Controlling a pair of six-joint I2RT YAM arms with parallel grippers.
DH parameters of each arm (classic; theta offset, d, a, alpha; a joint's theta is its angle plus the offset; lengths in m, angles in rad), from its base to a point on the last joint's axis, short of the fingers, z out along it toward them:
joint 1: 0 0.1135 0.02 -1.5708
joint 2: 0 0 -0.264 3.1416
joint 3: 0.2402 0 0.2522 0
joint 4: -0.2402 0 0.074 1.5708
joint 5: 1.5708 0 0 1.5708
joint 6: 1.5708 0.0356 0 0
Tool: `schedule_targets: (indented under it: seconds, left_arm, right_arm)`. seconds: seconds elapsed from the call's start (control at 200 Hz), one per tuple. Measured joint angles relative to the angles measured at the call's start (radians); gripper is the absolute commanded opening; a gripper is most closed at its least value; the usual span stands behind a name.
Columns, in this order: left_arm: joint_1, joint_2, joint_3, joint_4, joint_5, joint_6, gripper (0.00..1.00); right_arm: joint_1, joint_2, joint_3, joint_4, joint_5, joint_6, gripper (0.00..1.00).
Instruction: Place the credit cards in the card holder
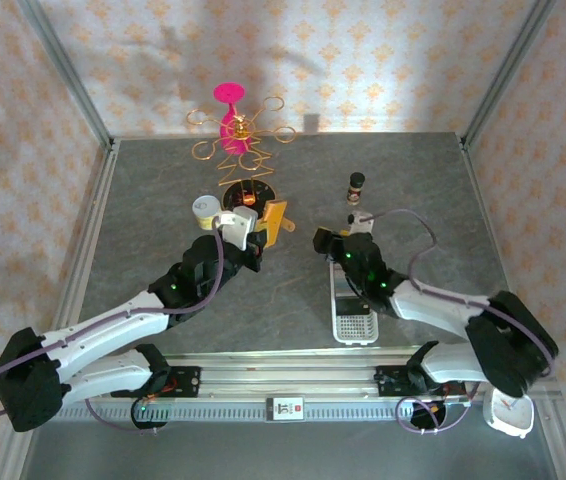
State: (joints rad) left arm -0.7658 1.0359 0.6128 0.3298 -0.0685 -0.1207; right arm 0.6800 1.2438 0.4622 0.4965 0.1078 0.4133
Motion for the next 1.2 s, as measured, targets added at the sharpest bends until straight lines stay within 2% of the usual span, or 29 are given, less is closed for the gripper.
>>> schedule_targets:
  seconds: [0.155, 0.3, 0.425, 0.596, 0.696, 0.801, 1.036, 1.151, 1.201]
  left_arm:
    - [0.0, -0.011, 0.0, 0.002, 0.01, -0.001, 0.0]
    - [0.0, -0.011, 0.0, 0.001, 0.067, -0.005, 0.0]
    - [0.0, -0.011, 0.0, 0.001, 0.126, -0.013, 0.0]
    - [0.0, -0.005, 0.001, 0.001, 0.179, -0.028, 0.0]
    - [0.0, 0.005, 0.001, 0.001, 0.2, -0.037, 0.0]
    - [0.0, 0.007, 0.001, 0.001, 0.216, -0.039, 0.0]
    - [0.0, 0.01, 0.001, 0.001, 0.22, -0.039, 0.0]
    - [0.0, 0.012, 0.001, 0.001, 0.221, -0.039, 0.0]
    - [0.0, 0.012, 0.001, 0.001, 0.223, -0.039, 0.0]
  right_arm:
    - [0.0, -0.156, -0.13, 0.158, -0.086, -0.066, 0.68]
    - [0.0, -0.248, -0.224, 0.335, -0.301, -0.127, 0.63]
    - [0.0, -0.248, -0.229, 0.404, -0.459, -0.148, 0.62]
    - [0.0, -0.188, -0.214, 0.434, -0.569, -0.148, 0.59]
    - [0.0, -0.143, -0.179, 0.414, -0.584, -0.144, 0.56]
    - [0.0, -0.126, -0.159, 0.408, -0.582, -0.134, 0.49]
    - [0.0, -0.09, -0.107, 0.328, -0.519, -0.129, 0.39]
    - [0.0, -0.066, -0.088, 0.303, -0.503, -0.129, 0.32]
    - [0.0, -0.055, -0.087, 0.301, -0.497, -0.126, 0.25]
